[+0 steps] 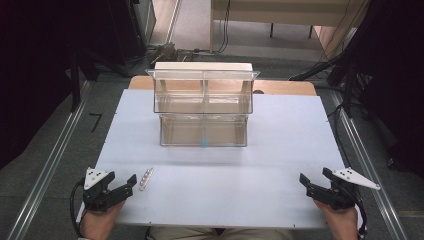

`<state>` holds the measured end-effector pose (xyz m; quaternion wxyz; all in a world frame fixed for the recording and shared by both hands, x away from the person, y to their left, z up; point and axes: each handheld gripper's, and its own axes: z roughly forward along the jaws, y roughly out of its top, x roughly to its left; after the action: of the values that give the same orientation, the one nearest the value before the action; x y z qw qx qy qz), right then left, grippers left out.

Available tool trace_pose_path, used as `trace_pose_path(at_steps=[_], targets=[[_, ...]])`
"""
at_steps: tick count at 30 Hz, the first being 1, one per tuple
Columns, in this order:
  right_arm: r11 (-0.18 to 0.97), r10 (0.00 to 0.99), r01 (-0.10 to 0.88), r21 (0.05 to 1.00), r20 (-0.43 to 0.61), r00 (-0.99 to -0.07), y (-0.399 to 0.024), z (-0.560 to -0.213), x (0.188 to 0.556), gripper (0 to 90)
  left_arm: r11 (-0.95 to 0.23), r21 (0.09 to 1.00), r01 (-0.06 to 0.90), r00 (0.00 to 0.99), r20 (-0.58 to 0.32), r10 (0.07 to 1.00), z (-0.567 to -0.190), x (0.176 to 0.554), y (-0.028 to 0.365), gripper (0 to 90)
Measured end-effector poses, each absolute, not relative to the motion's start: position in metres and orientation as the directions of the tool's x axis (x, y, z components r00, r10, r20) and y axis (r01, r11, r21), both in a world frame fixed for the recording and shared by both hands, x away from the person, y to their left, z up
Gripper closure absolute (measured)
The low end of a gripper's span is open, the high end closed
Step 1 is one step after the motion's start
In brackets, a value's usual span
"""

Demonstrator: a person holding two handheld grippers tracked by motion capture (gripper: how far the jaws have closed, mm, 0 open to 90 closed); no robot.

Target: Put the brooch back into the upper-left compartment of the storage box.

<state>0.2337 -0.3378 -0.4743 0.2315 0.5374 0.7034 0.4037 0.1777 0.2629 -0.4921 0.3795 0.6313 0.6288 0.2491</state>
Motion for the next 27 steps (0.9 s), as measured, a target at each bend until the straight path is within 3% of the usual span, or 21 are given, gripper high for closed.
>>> trace_pose_path(at_steps=[27], targets=[[0.102,0.945,0.577,0.81,0.103,-0.312,-0.337,-0.475,0.234,10.0,-0.005,0.75,0.662,0.114,-0.094,0.989,-0.499,0.181,0.249,26.7]])
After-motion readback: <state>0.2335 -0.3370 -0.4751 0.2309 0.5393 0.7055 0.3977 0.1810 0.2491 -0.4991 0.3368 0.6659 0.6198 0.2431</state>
